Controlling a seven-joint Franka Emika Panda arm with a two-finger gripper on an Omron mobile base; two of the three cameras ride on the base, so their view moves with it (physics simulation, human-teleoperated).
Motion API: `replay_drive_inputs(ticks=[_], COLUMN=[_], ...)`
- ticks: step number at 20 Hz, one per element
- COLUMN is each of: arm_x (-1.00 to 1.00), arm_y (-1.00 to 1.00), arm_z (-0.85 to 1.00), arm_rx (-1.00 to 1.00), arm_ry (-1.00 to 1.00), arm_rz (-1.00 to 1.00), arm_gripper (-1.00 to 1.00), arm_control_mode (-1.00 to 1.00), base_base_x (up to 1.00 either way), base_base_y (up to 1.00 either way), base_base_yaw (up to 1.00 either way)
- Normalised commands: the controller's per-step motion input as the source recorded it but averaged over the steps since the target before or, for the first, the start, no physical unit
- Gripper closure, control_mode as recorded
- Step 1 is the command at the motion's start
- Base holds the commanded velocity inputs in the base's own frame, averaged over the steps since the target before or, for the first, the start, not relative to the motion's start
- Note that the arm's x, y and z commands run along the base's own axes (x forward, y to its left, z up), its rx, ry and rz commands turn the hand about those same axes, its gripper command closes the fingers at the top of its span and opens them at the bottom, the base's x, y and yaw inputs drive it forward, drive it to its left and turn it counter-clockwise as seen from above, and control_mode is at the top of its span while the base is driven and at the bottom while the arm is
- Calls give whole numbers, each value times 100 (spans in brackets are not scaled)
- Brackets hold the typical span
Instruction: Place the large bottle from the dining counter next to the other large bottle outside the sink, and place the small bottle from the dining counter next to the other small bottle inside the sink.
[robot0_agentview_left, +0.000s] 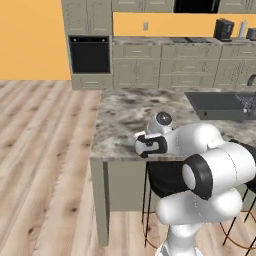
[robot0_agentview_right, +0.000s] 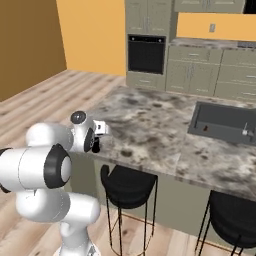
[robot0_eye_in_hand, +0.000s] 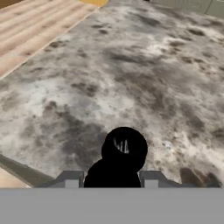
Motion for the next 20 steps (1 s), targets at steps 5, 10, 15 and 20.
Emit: replay_drive_inputs(ticks=[5,10,15,20], arm_x=[0,0,0,0], arm_y=[0,0,0,0], arm_z=[0,0,0,0], arm_rx=[0,0,0,0], arm_ry=[0,0,0,0], arm_rz=[0,0,0,0], arm_gripper=[100,100,100,100], arm_control_mode=[100,100,100,100], base_base_x=[10,33,66,74], base_base_y=[80,90,70,53], base_base_yaw=[-1,-4,-13,-21])
